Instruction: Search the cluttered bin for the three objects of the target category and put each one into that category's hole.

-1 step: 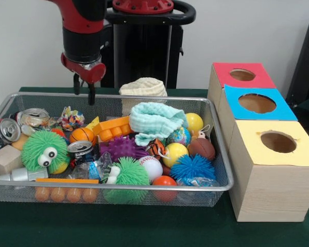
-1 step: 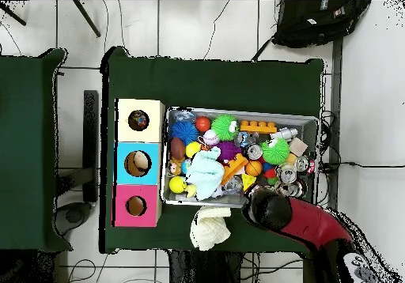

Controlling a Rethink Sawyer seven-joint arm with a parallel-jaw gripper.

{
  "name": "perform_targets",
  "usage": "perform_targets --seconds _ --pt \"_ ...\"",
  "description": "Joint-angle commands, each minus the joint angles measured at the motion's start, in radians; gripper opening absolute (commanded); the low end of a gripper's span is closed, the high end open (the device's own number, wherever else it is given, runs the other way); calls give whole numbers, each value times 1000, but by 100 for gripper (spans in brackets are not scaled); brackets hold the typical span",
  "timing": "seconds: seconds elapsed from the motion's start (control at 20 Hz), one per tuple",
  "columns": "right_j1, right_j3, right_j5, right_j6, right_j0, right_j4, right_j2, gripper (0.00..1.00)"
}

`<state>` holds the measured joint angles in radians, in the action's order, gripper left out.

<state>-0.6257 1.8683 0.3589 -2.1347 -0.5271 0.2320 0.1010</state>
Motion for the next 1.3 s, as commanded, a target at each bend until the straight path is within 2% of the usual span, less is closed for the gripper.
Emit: perform_targets --seconds 0.05,0.25,0.4,0.55,0.8,0.95,1.3 --pt "13 -132 70 -21 7 44 34 100" --pt "82 -173 -6 11 -39 57 -4 100" --pt "123 -192 -69 -5 -33 70 -6 100" --pt "142 -214 -92 -30 -16 70 -2 100" --pt "122 -187 -98 -28 -29 70 -27 100" --pt "101 -156 -62 -9 -55 53 -65 100" --pt "50 -84 -11 -2 -83 34 -96 100"
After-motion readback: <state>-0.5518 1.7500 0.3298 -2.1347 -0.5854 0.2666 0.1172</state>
